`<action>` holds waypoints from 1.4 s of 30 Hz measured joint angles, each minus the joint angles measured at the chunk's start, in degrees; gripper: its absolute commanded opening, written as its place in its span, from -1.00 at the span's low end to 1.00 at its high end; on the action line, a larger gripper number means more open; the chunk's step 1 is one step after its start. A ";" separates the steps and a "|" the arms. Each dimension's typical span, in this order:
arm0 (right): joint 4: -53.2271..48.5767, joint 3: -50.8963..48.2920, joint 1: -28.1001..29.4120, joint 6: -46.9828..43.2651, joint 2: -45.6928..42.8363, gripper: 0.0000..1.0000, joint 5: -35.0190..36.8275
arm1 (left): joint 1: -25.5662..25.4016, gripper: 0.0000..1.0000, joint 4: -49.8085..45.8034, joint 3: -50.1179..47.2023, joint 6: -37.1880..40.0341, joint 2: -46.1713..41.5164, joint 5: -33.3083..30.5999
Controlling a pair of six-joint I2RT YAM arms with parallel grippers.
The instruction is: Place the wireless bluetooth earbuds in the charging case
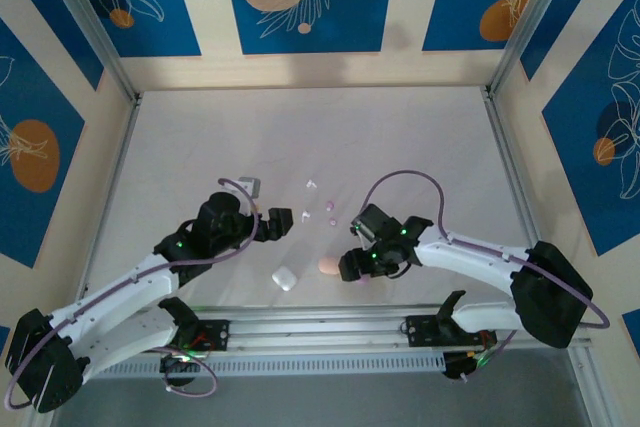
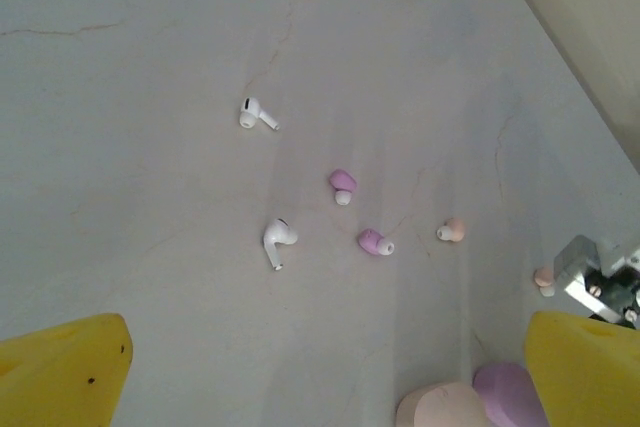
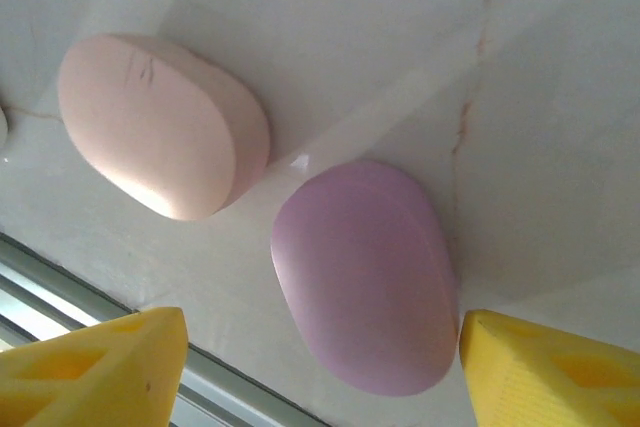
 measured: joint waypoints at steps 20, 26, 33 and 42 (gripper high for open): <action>-2.64 3.41 5.62 -0.85 8.15 0.06 9.35 | 0.00 1.00 -0.39 0.00 0.02 -0.57 -0.66; -2.67 3.56 6.27 -1.03 8.74 -0.19 10.73 | 0.07 1.00 -1.33 0.00 -0.02 -1.53 -2.51; -5.42 4.22 8.22 -1.99 -0.68 -0.26 15.58 | 1.70 1.00 -3.91 0.15 -1.62 -3.63 -2.21; 8.46 5.64 9.27 -21.94 -20.57 -0.33 13.84 | 2.93 0.79 -1.73 4.94 -2.91 -7.15 9.55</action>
